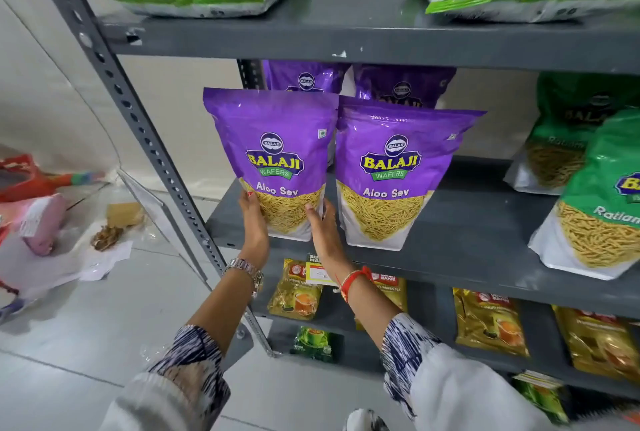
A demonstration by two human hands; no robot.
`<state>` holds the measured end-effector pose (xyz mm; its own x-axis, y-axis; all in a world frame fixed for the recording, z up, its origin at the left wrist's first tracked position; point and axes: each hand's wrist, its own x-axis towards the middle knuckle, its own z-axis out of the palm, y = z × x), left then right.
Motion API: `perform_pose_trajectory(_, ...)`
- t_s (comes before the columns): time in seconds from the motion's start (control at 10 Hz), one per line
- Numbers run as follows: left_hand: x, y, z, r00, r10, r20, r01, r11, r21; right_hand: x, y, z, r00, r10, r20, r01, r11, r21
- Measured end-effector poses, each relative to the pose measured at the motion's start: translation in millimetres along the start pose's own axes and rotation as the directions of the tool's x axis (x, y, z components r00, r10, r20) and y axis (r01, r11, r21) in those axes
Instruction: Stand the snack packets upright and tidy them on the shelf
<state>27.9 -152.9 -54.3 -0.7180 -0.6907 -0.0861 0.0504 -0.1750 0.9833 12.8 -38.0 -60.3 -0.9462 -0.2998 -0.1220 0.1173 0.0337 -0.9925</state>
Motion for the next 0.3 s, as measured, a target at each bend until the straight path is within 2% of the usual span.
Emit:
perform_pose_trajectory(0.2, -1.8, 3.0, -1.4, 1.0, 0.026, 0.009, -0.026, 1.0, -0.005, -1.3, 2.2, -0.2, 1.0, 0.022, 0.02, -0.023, 0.999, 0.042)
perform_pose_trajectory(0.3, -5.3, -0.5, -4.2, 0.994, 0.1, 0.05, -0.1, 0.995, -0.02, -7.5, 5.9, -7.7, 1.0, 0.005, -0.014, -0.004, 1.0, 0.02)
